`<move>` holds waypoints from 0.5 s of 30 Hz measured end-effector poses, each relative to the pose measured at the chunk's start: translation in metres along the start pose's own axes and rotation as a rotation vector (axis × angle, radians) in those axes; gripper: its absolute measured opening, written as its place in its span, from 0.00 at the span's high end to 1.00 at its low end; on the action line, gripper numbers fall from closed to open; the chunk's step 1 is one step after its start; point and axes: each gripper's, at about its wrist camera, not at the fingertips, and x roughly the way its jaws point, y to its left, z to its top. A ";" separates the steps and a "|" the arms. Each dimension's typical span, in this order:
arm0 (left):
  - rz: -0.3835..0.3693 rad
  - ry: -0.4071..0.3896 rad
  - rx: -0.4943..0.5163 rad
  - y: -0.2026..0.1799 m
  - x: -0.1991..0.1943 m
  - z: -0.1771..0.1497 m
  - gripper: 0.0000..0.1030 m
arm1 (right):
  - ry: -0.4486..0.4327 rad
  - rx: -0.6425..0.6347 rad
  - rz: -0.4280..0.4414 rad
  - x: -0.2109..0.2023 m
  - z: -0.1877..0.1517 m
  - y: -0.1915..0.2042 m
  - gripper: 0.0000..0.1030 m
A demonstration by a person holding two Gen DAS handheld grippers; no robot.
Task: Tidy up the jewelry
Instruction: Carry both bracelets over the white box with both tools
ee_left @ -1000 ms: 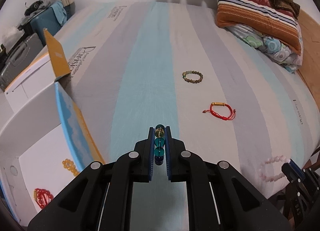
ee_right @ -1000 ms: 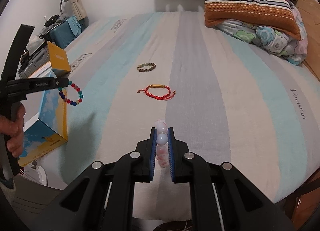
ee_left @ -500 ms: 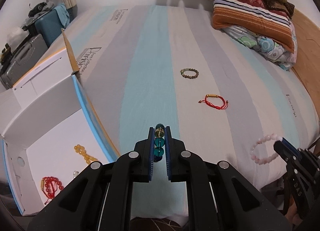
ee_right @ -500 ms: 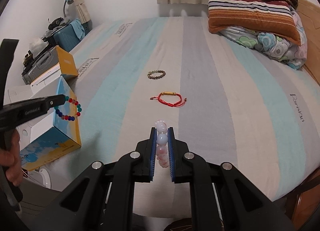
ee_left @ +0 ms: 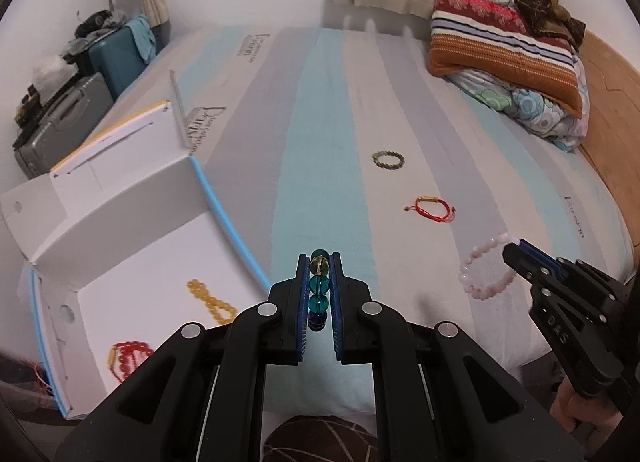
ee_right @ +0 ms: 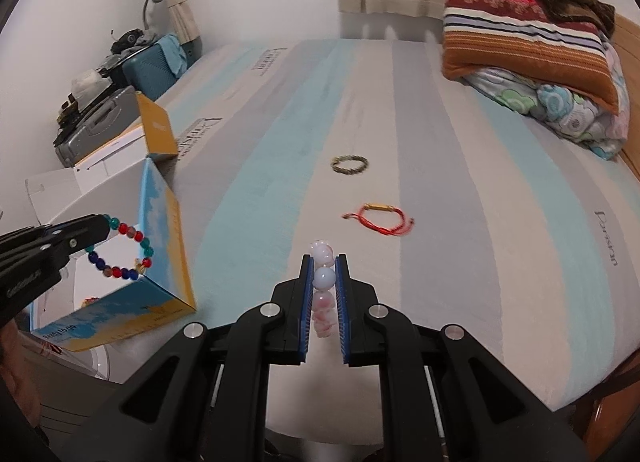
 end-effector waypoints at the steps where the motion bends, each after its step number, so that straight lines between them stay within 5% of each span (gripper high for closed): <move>1: 0.004 -0.002 -0.005 0.003 -0.002 0.000 0.92 | 0.000 -0.005 0.005 0.001 0.002 0.005 0.90; 15: 0.084 -0.020 -0.112 0.091 -0.030 -0.016 0.92 | -0.022 -0.102 0.075 0.003 0.030 0.087 0.90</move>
